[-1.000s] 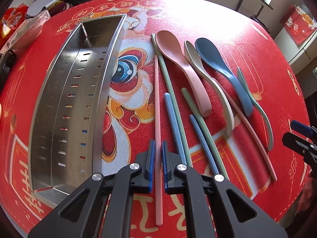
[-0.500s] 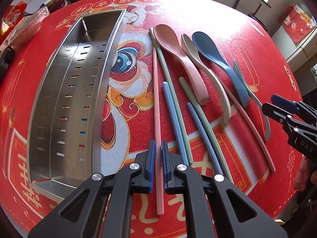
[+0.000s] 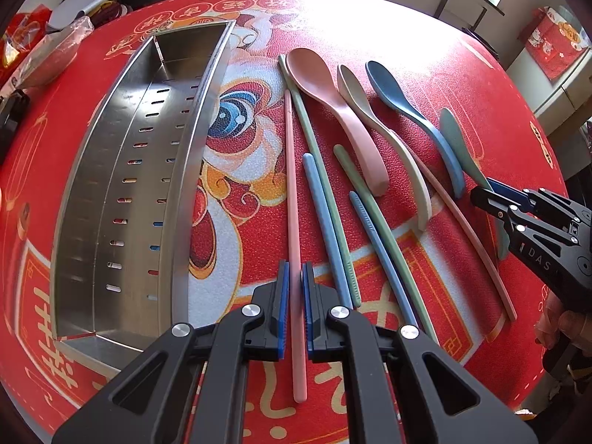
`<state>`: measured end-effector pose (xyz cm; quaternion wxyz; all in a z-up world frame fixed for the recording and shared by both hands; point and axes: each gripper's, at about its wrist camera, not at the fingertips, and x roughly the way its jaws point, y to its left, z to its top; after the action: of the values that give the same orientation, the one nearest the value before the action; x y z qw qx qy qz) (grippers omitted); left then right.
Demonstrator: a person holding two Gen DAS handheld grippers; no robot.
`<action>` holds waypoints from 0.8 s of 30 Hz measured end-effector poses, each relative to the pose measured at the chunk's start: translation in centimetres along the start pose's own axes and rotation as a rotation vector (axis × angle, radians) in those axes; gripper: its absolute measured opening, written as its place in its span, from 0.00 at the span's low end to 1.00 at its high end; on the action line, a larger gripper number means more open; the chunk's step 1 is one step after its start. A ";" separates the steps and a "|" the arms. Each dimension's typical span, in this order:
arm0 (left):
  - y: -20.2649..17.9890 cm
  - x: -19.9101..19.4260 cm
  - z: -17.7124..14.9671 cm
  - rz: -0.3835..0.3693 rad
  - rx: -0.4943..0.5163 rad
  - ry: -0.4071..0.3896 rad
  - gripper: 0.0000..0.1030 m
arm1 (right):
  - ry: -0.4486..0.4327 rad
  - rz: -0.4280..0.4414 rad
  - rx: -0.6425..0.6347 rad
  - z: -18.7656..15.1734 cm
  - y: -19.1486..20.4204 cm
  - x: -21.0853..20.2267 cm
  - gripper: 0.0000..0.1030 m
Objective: Organize utensils
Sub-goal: 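Grasp the teal spoon handle with the right gripper and lift it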
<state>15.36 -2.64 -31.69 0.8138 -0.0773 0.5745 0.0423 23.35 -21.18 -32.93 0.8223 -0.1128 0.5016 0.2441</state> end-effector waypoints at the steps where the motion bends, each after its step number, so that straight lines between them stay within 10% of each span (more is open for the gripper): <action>1: 0.0 0.0 0.0 0.000 0.000 -0.002 0.07 | 0.000 0.011 0.021 0.0 -0.4 0.0 0.13; 9: 0.2 -0.1 -0.2 -0.004 -0.010 -0.003 0.08 | 0.009 0.171 0.237 -0.3 -3.6 0.2 0.08; 24: 0.3 0.3 0.9 0.006 -0.005 -0.020 0.08 | -0.035 0.169 0.216 -0.8 -3.2 0.1 0.07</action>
<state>16.25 -2.23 -31.65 0.8192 -0.0769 0.5664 0.0470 24.41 -24.27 -33.56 0.8147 0.0232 0.5184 0.2588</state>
